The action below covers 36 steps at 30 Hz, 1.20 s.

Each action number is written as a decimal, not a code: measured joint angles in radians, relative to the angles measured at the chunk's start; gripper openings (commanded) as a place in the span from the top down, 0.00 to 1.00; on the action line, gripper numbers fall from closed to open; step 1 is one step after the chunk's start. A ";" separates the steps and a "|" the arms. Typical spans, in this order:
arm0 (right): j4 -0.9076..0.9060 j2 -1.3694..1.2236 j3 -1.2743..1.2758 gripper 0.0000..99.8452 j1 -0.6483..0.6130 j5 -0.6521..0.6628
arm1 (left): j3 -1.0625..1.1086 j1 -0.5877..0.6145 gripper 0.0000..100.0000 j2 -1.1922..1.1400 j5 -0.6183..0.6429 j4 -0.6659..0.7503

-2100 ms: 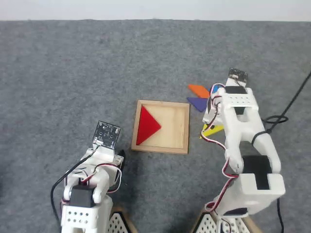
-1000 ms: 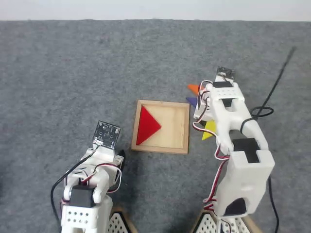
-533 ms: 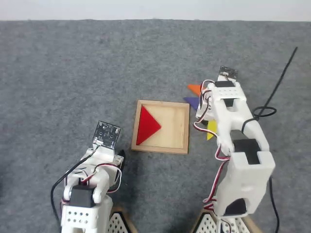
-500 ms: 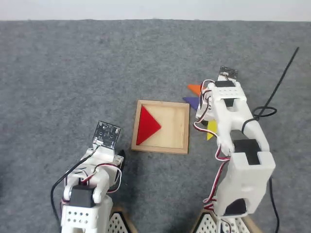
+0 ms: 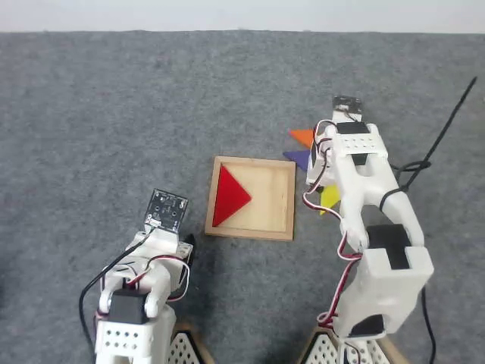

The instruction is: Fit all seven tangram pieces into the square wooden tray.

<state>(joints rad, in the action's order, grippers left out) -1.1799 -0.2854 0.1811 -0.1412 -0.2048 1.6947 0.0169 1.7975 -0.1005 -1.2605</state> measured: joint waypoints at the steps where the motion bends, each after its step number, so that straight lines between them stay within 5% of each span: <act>1: 0.009 -0.011 0.000 0.62 0.000 0.003 | 0.000 0.000 0.86 0.000 0.000 0.000; 12: 0.064 -0.130 -0.060 0.74 -0.002 0.012 | 0.000 0.000 0.86 0.000 0.000 0.000; 24: 0.069 -0.138 -0.066 0.71 0.003 0.015 | 0.000 0.000 0.86 0.000 0.000 0.000; 28: 0.064 -0.140 -0.095 0.63 0.012 0.157 | 0.000 0.000 0.86 0.000 0.000 0.000; 36: 0.054 -0.144 -0.114 0.62 0.014 0.402 | 0.000 0.000 0.86 0.000 0.000 0.000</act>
<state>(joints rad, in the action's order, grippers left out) -1.1262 -0.4296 0.0675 -0.1274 0.1972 1.6947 0.0169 1.7975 -0.1005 -1.2605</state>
